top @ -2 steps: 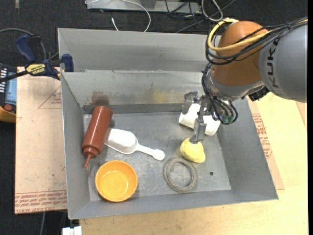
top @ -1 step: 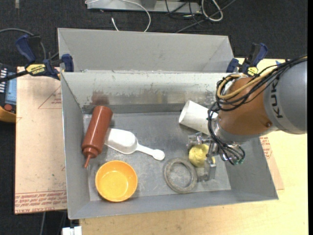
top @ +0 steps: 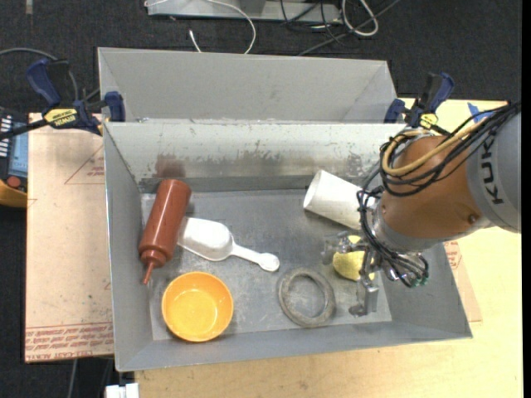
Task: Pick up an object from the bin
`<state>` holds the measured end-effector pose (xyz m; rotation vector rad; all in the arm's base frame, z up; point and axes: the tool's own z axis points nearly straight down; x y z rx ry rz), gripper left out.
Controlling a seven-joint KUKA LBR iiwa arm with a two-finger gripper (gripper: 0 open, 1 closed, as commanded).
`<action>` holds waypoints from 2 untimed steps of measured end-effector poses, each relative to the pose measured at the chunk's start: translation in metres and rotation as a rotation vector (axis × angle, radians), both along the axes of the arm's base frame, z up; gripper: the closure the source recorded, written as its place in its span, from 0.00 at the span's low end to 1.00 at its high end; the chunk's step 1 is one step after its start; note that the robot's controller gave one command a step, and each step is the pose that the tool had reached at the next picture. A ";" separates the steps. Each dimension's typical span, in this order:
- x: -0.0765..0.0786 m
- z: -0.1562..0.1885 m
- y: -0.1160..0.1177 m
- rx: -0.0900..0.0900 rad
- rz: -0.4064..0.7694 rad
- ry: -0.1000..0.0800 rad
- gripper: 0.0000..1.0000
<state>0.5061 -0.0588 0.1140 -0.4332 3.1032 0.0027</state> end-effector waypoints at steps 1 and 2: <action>-0.021 -0.014 0.051 0.000 0.168 0.001 0.00; -0.005 -0.043 0.034 -0.003 0.270 -0.013 0.00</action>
Offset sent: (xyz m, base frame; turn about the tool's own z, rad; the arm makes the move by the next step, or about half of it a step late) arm -0.0066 0.0321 -0.0440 -0.2721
